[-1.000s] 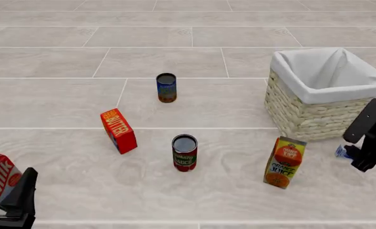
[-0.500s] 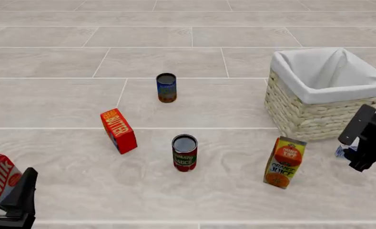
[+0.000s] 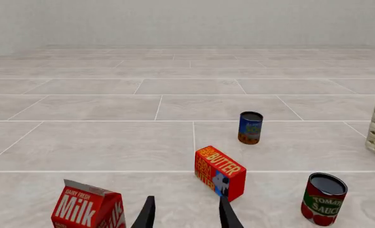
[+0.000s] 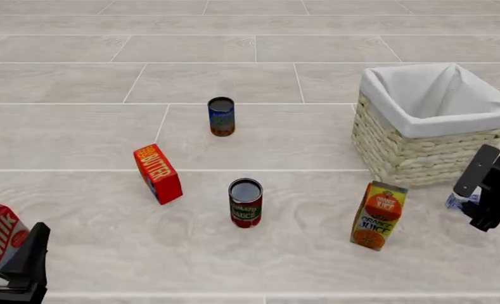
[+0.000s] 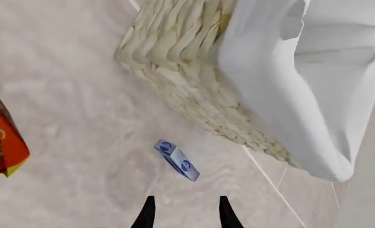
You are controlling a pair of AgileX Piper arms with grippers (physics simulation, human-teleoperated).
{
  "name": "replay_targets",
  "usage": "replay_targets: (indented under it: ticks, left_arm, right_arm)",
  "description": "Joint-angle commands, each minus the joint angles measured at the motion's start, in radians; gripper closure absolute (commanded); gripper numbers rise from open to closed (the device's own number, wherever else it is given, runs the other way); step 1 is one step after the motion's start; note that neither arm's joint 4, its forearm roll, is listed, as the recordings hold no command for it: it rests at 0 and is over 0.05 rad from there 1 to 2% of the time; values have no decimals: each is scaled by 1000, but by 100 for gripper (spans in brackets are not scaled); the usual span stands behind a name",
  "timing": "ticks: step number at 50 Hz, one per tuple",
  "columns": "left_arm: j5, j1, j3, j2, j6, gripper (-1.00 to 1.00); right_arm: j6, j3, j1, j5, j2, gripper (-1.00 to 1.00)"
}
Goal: Pick the cream cheese and place it in the basket.
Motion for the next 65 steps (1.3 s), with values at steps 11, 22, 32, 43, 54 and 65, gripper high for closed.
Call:
replay_targets:
  ticks: [11,22,32,43,54,65]
  left_arm:
    - [0,0,0,0,0,-100]
    - [0,0,0,0,0,-100]
    - [0,0,0,0,0,-100]
    - [0,0,0,0,0,-100]
    - [0,0,0,0,0,-100]
    - [0,0,0,0,0,-100]
  right_arm:
    - [-26,-17,-6,-71,85,-100]
    - [-35,-46,1,-115,153,-100]
    - [-75,-36,-16,-164,205,-100]
    - [-70,-69,-23,-160,255,-100]
    - [-86,-85,-33,-179,293,-100]
    - [-110,-105,-52,-190,326,-100]
